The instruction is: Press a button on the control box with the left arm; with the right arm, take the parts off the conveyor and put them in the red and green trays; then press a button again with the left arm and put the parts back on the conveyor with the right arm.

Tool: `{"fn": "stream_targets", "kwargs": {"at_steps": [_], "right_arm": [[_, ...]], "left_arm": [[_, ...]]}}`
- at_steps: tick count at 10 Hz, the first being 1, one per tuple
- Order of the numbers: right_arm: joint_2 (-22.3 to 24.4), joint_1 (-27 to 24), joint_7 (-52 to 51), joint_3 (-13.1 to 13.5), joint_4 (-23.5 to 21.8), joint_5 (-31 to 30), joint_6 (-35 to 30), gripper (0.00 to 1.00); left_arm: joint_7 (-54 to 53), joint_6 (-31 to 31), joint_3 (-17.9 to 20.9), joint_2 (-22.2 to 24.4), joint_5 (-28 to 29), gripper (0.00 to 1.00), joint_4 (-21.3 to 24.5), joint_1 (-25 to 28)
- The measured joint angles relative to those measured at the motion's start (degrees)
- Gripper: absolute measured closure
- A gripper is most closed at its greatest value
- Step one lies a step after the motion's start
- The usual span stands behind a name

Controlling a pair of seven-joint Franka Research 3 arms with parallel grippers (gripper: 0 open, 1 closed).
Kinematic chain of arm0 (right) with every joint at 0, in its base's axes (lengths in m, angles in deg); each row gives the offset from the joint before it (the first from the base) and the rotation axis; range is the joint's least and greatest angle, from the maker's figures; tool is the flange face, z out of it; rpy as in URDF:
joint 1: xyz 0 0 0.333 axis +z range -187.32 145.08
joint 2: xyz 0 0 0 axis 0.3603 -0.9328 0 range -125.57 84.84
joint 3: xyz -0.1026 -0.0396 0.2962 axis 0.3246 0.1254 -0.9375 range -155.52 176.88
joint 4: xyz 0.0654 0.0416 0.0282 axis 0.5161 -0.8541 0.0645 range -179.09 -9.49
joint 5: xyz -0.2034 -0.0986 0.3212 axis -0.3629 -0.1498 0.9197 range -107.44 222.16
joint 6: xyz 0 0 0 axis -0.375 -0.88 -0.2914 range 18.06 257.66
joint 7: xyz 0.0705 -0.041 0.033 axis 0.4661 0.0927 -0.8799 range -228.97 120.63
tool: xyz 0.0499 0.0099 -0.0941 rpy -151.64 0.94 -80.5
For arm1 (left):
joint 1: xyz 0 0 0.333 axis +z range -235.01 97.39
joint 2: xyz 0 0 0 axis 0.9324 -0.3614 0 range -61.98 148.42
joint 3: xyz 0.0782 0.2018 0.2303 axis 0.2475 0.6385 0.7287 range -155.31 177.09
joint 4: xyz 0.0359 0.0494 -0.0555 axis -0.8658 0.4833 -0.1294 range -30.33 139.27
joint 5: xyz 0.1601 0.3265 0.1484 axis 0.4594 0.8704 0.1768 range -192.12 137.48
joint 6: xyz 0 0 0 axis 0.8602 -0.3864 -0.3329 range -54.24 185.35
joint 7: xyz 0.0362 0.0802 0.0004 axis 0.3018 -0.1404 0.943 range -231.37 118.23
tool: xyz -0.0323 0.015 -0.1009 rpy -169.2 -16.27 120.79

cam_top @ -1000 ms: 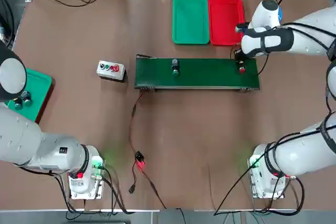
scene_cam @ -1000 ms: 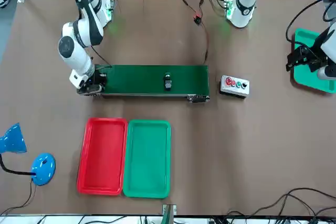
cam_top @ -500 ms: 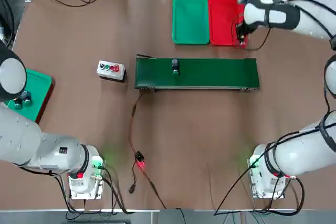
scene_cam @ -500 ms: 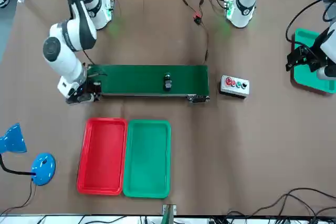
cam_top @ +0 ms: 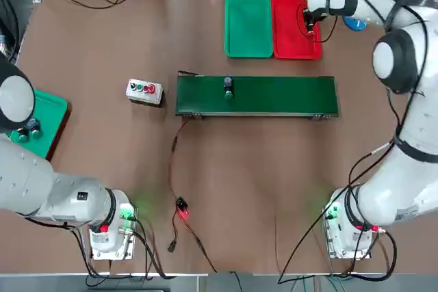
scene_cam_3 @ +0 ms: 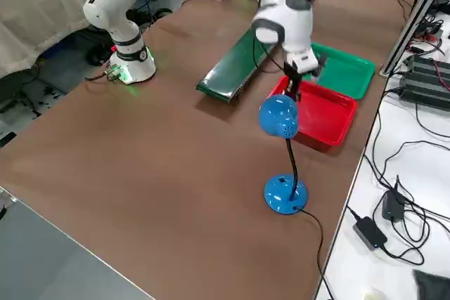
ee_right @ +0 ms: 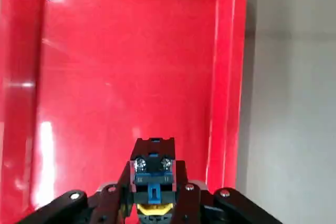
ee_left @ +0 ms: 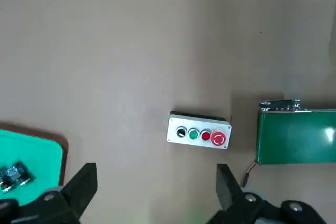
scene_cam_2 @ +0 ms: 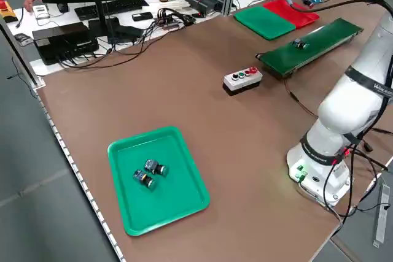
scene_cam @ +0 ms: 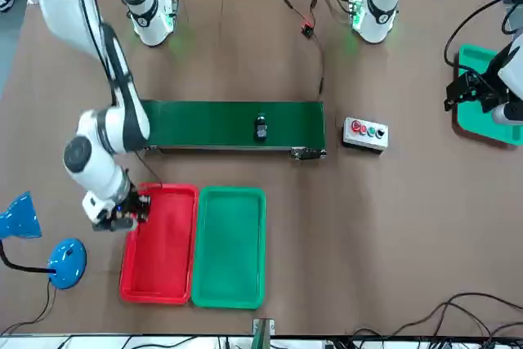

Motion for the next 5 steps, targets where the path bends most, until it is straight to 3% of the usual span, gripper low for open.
{"fn": "stream_targets", "kwargs": {"at_steps": [2,5], "right_arm": [[-2.6,-1.7,-0.8,0.0,2.6,0.0,0.1,0.67],[-3.4,-1.5,-0.9,-0.5,2.7,0.0,0.9,0.67]], "left_arm": [[0.0,0.0,0.0,0.0,0.0,0.00,0.0,0.0],[0.0,0.0,0.0,0.0,0.0,0.00,-0.1,0.0]]}}
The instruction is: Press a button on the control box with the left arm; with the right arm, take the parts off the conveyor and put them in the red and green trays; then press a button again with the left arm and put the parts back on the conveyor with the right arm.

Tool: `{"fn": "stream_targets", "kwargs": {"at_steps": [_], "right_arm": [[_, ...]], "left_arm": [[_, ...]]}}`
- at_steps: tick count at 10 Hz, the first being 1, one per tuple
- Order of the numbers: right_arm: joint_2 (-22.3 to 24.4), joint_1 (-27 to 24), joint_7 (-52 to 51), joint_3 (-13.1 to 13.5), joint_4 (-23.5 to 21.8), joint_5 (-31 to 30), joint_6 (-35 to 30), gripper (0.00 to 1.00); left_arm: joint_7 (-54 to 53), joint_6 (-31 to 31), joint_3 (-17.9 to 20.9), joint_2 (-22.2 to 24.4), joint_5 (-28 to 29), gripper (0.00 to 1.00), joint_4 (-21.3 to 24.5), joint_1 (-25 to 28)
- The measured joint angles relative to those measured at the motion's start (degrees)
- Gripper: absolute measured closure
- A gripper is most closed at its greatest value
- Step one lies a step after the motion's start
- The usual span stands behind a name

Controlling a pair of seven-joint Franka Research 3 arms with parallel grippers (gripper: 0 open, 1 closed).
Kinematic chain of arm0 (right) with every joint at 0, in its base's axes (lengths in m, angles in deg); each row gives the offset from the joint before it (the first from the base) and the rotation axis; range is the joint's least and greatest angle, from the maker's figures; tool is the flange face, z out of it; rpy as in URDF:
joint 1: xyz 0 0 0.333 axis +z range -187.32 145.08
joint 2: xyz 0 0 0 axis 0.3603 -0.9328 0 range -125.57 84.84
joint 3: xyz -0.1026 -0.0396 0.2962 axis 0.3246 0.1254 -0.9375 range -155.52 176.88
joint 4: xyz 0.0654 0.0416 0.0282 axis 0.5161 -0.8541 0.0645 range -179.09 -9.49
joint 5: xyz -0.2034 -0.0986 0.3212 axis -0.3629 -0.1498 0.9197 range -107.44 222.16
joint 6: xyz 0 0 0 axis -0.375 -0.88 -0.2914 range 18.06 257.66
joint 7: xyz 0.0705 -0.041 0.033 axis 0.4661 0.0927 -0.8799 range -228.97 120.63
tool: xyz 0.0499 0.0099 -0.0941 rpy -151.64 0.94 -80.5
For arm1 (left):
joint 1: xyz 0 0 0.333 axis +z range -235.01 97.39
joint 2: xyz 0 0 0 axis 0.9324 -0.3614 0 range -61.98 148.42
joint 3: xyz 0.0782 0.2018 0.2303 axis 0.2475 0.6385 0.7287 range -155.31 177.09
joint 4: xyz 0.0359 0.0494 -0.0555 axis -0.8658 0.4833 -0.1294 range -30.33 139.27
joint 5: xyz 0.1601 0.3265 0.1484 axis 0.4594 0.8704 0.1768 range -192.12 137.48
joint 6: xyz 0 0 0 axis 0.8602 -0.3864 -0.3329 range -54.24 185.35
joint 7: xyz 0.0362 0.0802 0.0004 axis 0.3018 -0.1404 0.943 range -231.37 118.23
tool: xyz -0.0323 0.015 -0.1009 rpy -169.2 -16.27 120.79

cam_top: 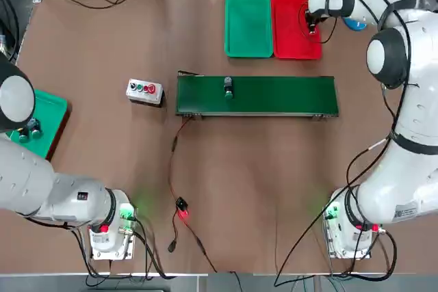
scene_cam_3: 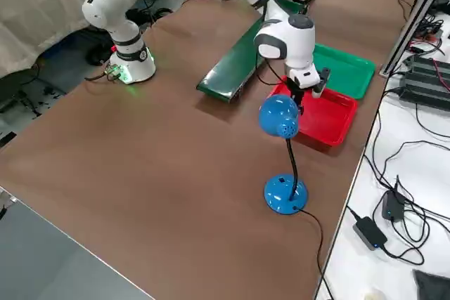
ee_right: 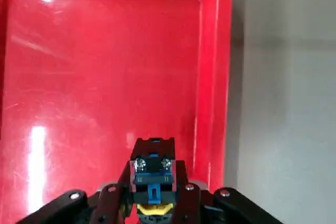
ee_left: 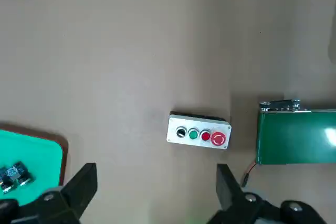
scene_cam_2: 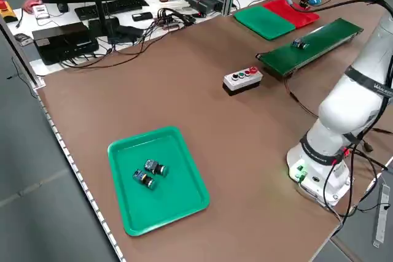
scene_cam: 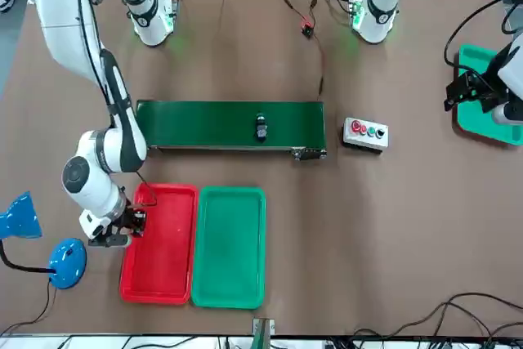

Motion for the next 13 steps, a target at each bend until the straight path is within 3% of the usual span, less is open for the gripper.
{"fn": "stream_targets", "kwargs": {"at_steps": [7,11,12,13], "right_arm": [[-3.3,0.1,0.0,0.0,0.1,0.0,1.7,0.65],[-3.7,0.1,-0.8,-0.1,1.2,-0.1,1.8,0.08],[-3.4,0.3,-0.8,-0.1,2.5,0.0,0.5,0.00],[-2.5,0.7,-0.8,-0.2,4.0,0.0,-2.7,0.00]], "left_arm": [[0.0,0.0,0.0,0.0,0.0,0.00,0.0,0.0],[0.0,0.0,0.0,0.0,0.0,0.00,0.0,0.0],[0.0,0.0,0.0,0.0,0.0,0.00,0.0,0.0],[0.0,0.0,0.0,0.0,0.0,0.00,-0.1,0.1]]}}
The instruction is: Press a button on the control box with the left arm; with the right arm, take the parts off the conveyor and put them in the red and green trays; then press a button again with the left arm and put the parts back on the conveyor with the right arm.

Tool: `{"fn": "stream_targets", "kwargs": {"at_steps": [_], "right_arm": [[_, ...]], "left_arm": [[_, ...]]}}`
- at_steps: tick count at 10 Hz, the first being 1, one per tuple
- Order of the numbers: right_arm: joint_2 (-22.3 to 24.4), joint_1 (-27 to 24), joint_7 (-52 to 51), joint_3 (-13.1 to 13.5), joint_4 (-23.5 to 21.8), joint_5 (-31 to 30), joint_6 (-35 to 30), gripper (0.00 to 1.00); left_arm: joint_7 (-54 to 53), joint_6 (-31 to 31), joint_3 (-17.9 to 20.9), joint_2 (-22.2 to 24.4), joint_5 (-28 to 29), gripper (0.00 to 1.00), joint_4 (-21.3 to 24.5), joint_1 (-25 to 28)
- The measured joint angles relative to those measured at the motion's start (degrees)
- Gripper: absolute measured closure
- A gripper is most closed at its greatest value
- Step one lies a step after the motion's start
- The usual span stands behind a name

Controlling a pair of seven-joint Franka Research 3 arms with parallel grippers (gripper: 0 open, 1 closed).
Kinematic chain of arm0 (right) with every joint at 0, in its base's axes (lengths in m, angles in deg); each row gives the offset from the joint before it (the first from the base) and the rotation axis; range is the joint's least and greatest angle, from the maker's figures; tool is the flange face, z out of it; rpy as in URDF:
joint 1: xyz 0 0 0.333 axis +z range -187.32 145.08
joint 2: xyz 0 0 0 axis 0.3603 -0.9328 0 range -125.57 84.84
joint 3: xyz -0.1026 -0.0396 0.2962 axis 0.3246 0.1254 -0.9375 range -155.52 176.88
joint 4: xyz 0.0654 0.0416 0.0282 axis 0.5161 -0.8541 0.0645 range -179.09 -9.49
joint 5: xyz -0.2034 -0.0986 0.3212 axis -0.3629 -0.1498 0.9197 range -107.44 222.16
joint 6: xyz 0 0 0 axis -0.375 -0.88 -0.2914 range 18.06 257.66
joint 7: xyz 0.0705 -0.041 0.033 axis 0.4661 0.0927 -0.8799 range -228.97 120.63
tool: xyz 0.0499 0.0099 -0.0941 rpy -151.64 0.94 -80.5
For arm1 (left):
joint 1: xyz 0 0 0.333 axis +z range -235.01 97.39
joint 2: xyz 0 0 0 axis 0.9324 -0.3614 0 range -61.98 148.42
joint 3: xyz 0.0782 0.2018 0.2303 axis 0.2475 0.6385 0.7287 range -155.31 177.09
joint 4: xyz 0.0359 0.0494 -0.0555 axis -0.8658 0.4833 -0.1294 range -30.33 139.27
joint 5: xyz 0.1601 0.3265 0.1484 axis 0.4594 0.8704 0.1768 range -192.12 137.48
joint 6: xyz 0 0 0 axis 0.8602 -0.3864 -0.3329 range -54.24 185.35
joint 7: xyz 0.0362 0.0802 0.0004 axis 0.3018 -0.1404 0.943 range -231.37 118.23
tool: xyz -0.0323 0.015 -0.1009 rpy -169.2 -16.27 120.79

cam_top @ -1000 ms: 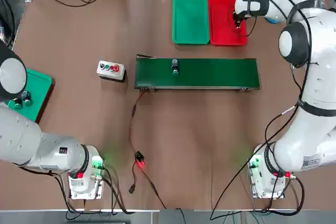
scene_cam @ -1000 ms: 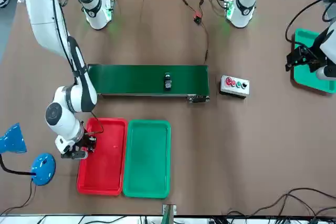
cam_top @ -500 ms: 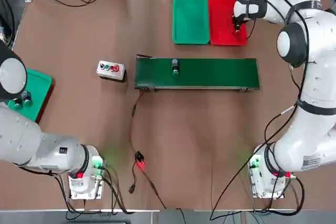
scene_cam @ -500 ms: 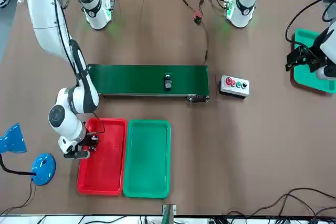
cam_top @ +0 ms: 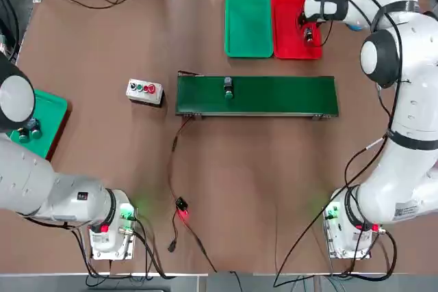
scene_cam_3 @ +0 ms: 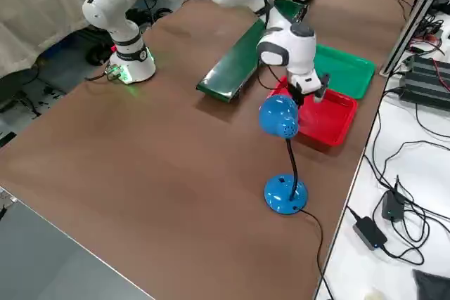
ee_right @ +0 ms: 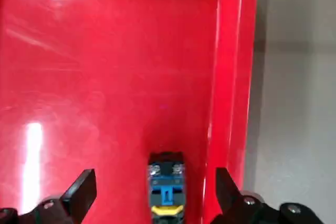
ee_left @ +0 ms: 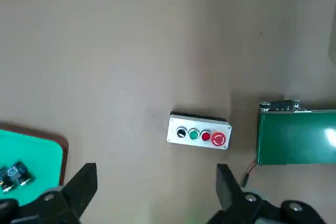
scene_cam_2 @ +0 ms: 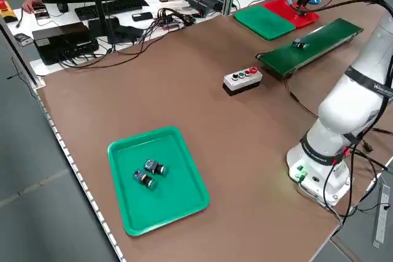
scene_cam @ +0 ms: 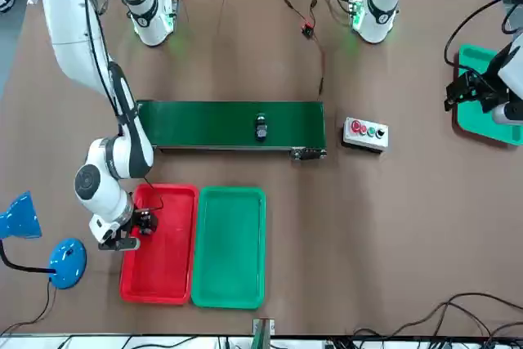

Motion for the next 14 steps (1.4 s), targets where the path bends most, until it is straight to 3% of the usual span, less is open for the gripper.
{"fn": "stream_targets", "kwargs": {"at_steps": [3,7,10,14], "right_arm": [[8.4,3.4,3.0,-0.4,2.5,0.9,-13.8,0.00],[15.9,15.4,19.5,-1.0,2.3,1.3,-24.9,0.00],[16.2,25.4,33.9,-1.2,1.2,1.5,-24.3,0.00],[14.4,35.0,47.5,-1.2,-4.5,1.6,-10.8,0.00]], "left_arm": [[0.0,0.0,0.0,0.0,0.0,0.00,-0.1,0.1],[0.0,0.0,0.1,0.0,0.0,0.00,-0.2,0.1],[0.0,0.0,0.1,0.0,0.0,0.00,-0.2,0.1],[0.0,0.0,0.1,0.0,0.0,0.00,-0.2,0.1]]}}
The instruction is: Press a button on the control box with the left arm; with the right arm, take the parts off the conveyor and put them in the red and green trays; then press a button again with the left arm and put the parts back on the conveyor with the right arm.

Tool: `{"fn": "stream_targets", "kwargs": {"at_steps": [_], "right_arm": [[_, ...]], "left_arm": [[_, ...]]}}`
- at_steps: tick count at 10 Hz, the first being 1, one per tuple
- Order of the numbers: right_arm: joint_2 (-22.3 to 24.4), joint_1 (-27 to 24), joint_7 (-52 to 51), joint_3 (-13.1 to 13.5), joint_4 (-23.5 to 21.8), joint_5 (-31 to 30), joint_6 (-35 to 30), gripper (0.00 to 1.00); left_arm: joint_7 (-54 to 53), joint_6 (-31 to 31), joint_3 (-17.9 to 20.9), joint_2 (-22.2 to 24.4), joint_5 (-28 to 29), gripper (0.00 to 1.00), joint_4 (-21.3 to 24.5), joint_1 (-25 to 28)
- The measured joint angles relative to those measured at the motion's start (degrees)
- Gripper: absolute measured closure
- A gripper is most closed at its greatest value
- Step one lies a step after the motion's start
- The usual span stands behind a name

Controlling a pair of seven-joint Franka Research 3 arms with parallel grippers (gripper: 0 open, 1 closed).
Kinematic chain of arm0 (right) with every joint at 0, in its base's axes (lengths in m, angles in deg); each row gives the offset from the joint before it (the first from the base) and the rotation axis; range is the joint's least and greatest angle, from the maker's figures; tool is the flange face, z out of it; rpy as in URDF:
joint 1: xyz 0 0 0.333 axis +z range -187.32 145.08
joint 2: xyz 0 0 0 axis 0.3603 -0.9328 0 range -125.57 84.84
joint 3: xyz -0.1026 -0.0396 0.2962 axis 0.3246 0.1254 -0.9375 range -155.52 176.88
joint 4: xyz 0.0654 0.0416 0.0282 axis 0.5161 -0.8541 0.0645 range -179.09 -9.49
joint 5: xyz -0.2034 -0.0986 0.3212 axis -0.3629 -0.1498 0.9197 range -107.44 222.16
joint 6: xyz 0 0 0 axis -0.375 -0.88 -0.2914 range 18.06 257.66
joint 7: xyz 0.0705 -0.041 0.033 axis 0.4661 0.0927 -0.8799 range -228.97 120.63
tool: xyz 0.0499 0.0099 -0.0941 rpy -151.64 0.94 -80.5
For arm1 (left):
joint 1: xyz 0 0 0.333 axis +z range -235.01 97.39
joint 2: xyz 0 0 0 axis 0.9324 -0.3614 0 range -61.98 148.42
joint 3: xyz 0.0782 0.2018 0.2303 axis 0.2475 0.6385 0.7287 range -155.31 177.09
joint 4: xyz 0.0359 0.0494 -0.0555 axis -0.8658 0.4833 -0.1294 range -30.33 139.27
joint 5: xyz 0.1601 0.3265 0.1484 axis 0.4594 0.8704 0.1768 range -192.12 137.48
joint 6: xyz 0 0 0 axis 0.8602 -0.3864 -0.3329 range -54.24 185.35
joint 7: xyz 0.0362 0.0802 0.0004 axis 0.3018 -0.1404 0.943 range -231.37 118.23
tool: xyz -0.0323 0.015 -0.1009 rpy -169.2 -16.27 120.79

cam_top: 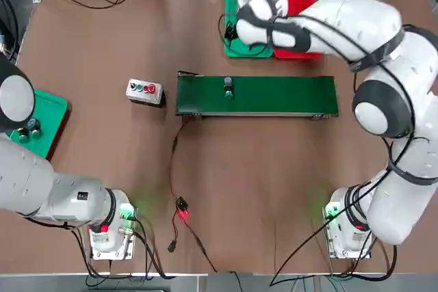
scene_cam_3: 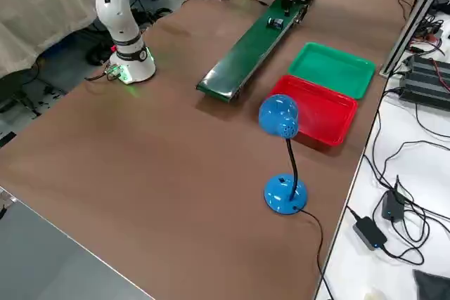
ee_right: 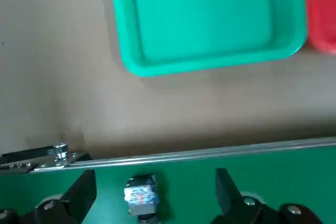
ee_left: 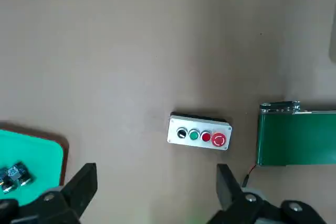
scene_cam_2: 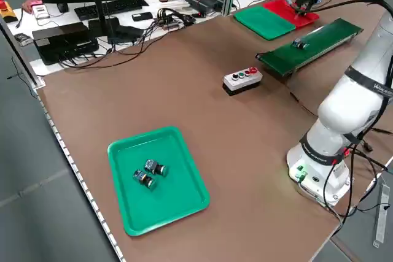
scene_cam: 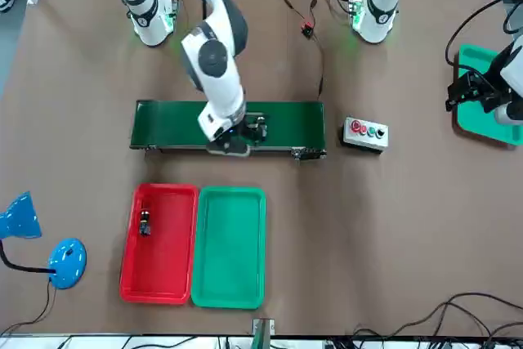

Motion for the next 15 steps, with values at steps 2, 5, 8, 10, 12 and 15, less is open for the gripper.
{"fn": "stream_targets", "kwargs": {"at_steps": [2,5,8,10,12,15], "right_arm": [[-2.8,2.4,1.9,0.0,-2.4,0.0,5.5,0.00],[-5.2,4.6,2.1,0.1,-3.3,0.0,7.0,0.00],[-5.3,6.4,2.7,0.1,-3.4,0.0,6.9,0.00],[-5.8,7.4,2.9,0.1,-3.6,0.0,6.9,0.00],[-6.6,7.8,2.9,0.1,-3.6,0.0,6.9,0.03],[-6.7,7.9,5.1,0.2,-3.6,0.0,7.0,0.33]], "left_arm": [[0.0,0.0,0.0,0.0,0.0,0.00,0.0,0.0],[0.0,0.0,0.0,0.0,0.0,0.00,0.0,0.0],[0.0,0.0,0.0,0.0,0.0,0.00,0.0,0.1],[0.0,0.0,0.0,0.0,0.0,0.00,0.0,0.1],[0.0,0.0,0.0,0.0,0.0,0.00,0.0,0.1],[0.0,0.0,0.0,0.0,0.0,0.00,0.0,0.1]]}}
